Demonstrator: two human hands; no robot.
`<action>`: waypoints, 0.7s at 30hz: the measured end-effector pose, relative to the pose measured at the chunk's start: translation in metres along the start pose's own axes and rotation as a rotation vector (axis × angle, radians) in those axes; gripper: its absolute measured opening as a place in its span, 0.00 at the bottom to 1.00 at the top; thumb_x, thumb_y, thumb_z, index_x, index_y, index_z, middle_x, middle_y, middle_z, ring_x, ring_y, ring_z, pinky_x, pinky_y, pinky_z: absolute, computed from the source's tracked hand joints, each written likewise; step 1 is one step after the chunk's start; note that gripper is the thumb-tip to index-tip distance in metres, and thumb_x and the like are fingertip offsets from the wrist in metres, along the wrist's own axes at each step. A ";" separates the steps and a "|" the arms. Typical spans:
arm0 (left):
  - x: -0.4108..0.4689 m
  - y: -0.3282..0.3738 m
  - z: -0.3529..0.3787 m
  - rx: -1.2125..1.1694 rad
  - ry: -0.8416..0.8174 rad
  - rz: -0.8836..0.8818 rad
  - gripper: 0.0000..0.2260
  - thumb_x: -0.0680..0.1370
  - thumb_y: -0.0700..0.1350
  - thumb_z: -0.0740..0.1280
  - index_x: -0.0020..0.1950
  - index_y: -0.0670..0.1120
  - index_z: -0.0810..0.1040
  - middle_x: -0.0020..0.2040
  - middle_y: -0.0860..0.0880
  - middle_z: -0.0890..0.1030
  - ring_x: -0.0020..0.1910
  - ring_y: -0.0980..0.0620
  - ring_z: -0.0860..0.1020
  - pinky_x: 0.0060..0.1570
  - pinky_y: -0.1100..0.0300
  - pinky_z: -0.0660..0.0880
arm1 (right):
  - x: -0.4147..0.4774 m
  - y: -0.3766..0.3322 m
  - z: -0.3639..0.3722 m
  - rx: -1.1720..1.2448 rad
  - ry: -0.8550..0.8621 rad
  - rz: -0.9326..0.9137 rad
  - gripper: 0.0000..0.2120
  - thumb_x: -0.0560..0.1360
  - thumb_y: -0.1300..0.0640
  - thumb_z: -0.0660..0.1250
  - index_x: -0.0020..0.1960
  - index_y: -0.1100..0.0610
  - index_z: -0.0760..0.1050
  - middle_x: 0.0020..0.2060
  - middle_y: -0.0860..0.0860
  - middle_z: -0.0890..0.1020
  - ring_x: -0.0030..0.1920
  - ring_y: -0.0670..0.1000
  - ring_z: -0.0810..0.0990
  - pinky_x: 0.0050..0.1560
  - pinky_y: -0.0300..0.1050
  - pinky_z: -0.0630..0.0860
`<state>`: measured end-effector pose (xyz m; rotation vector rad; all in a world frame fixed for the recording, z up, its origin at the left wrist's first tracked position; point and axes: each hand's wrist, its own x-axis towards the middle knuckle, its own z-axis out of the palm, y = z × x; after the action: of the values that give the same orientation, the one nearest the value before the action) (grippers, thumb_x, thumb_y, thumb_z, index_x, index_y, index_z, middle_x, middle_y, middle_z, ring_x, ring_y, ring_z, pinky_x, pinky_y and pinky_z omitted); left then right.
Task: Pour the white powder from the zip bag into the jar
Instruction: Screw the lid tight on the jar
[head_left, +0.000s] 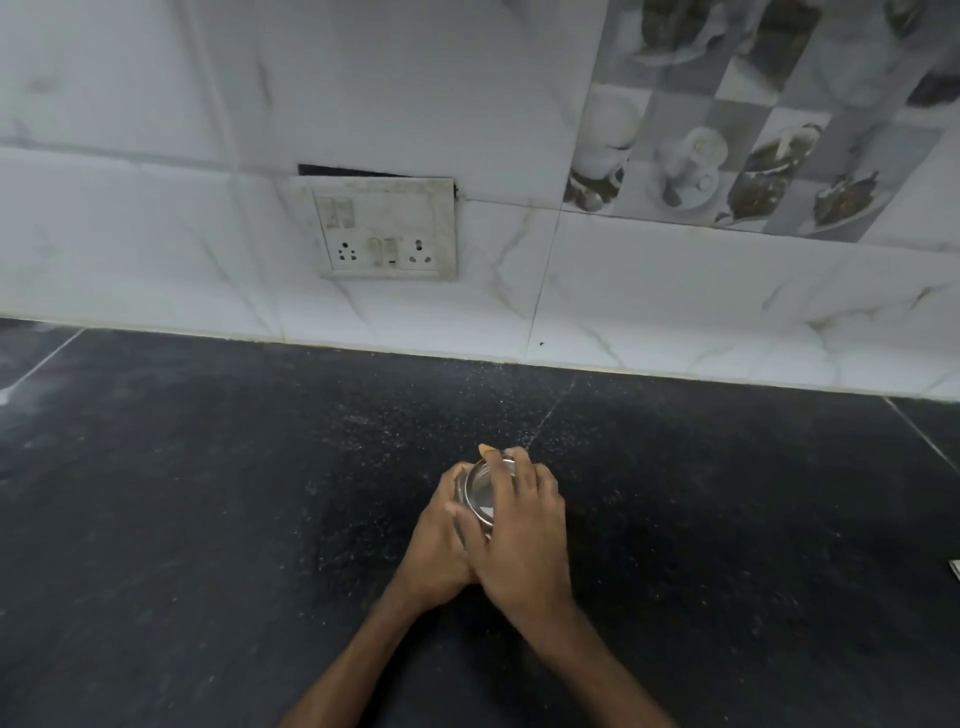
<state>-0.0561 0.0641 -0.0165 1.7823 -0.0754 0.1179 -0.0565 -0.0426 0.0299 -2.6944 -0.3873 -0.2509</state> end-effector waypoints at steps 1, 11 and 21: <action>0.002 -0.002 -0.003 -0.004 -0.013 -0.014 0.30 0.68 0.50 0.78 0.60 0.72 0.67 0.59 0.59 0.80 0.60 0.57 0.80 0.56 0.67 0.76 | 0.003 -0.001 -0.006 -0.029 -0.095 -0.012 0.35 0.74 0.35 0.61 0.76 0.46 0.56 0.75 0.52 0.61 0.72 0.56 0.61 0.71 0.55 0.63; 0.006 -0.012 -0.007 0.033 -0.081 -0.014 0.43 0.60 0.37 0.84 0.60 0.69 0.65 0.58 0.73 0.76 0.60 0.67 0.77 0.54 0.75 0.72 | 0.000 -0.002 -0.070 -0.181 -0.265 0.039 0.45 0.73 0.38 0.66 0.79 0.47 0.42 0.66 0.50 0.75 0.65 0.54 0.74 0.65 0.53 0.67; 0.005 -0.008 -0.006 -0.012 -0.099 -0.066 0.37 0.59 0.50 0.82 0.61 0.62 0.66 0.57 0.64 0.80 0.59 0.65 0.79 0.55 0.71 0.74 | -0.003 -0.017 -0.076 -0.161 -0.361 -0.016 0.42 0.71 0.38 0.68 0.77 0.47 0.49 0.68 0.52 0.74 0.66 0.55 0.74 0.68 0.54 0.66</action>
<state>-0.0506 0.0714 -0.0229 1.7766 -0.0881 -0.0186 -0.0737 -0.0603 0.1043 -2.8965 -0.5129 0.2144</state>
